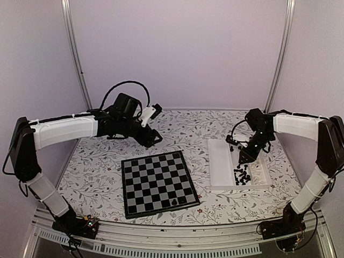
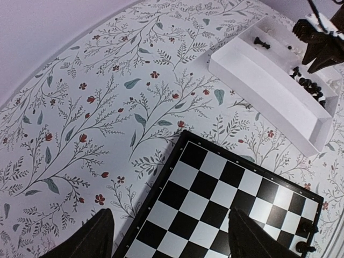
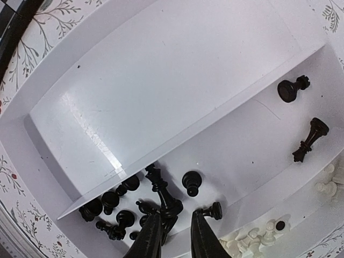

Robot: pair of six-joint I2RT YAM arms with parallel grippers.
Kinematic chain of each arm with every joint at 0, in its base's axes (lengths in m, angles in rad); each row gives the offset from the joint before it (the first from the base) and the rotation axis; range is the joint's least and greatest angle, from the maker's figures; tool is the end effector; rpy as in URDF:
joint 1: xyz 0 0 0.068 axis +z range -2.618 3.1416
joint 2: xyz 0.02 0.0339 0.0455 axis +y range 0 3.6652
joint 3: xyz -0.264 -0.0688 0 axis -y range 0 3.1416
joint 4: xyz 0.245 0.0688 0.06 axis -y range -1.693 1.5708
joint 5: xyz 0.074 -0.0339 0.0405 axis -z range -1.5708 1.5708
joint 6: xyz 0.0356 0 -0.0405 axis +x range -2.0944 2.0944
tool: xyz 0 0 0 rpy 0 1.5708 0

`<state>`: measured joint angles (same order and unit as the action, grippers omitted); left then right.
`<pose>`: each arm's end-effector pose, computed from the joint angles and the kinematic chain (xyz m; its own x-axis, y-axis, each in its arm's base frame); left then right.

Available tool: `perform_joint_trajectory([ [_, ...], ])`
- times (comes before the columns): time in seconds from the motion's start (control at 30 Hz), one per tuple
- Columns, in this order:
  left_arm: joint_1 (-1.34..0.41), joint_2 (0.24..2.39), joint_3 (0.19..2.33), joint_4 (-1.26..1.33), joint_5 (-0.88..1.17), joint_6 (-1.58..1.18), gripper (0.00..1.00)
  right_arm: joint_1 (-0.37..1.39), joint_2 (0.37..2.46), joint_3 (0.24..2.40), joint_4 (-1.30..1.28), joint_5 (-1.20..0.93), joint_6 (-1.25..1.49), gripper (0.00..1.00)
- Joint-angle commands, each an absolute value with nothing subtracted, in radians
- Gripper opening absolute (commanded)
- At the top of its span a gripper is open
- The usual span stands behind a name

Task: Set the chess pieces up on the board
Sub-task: Pick up the chess piece from the storage box.

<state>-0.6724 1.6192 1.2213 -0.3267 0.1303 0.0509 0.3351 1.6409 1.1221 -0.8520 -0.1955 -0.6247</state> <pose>0.2817 -0.2302 0.2651 -0.4826 0.4487 -0.7522 0.7192 0.6932 -0.0479 0.2835 0.1061 0.2007 -0.5408 -0.7958 -0.2725 -0.8325 0.5526 0.0382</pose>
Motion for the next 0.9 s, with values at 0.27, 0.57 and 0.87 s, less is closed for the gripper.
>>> perform_joint_trajectory([
  [0.27, -0.678, 1.633, 1.238, -0.314, 0.163, 0.039, 0.75, 0.335, 1.754, 1.140, -0.783, -0.172, -0.594, 0.20],
  [0.57, -0.678, 1.640, 1.241, -0.319, 0.170, 0.042, 0.75, 0.335, 1.798, 1.146, -0.780, -0.181, -0.594, 0.10],
  [0.87, -0.680, 1.637, 1.243, -0.323, 0.179, 0.041, 0.75, 0.336, 1.784, 1.177, -0.783, -0.156, -0.577, 0.05],
])
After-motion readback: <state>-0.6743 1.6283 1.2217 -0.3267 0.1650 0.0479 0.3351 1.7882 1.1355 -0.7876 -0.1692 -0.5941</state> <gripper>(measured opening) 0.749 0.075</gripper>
